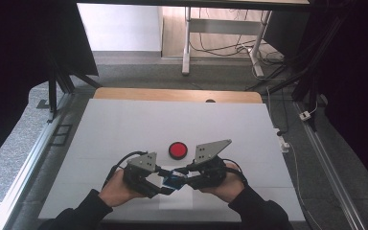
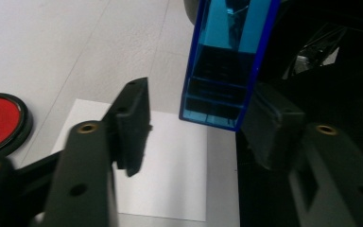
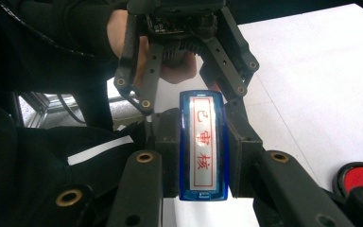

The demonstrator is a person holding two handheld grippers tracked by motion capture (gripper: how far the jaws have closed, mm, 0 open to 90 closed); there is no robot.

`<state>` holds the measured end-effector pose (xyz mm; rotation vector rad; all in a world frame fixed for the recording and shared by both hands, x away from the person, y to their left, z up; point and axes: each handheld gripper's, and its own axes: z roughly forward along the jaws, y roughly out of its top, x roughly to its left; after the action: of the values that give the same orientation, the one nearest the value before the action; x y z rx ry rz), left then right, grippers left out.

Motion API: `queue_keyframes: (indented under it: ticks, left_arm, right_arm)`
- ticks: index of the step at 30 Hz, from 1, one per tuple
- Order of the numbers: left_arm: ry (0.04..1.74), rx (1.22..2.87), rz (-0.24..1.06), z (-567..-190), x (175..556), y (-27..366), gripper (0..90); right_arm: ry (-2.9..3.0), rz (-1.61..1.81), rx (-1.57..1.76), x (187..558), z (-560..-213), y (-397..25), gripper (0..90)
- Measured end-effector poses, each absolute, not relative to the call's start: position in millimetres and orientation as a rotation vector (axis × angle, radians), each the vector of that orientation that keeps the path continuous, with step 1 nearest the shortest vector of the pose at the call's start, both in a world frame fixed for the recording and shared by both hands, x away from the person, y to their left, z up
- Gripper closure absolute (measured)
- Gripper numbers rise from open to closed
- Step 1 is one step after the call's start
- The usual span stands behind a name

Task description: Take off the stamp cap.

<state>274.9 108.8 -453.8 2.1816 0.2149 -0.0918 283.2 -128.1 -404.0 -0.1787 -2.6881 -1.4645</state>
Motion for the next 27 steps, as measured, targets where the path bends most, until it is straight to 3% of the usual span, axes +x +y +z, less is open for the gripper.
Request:
queue_keyframes:
  ticks: [6, 27]
  left_arm:
    - [0.185, 2.155, -0.115, -453.0, 274.3, 110.6, 58.3]
    - [0.094, 2.104, -0.190, -451.0, 273.7, 113.8, 68.6]
  right_arm:
    - [-2.681, -1.465, -0.160, 282.8, -404.0, -128.0, 71.1]
    - [-2.579, -1.485, -0.137, 285.1, -401.6, -130.7, 71.3]
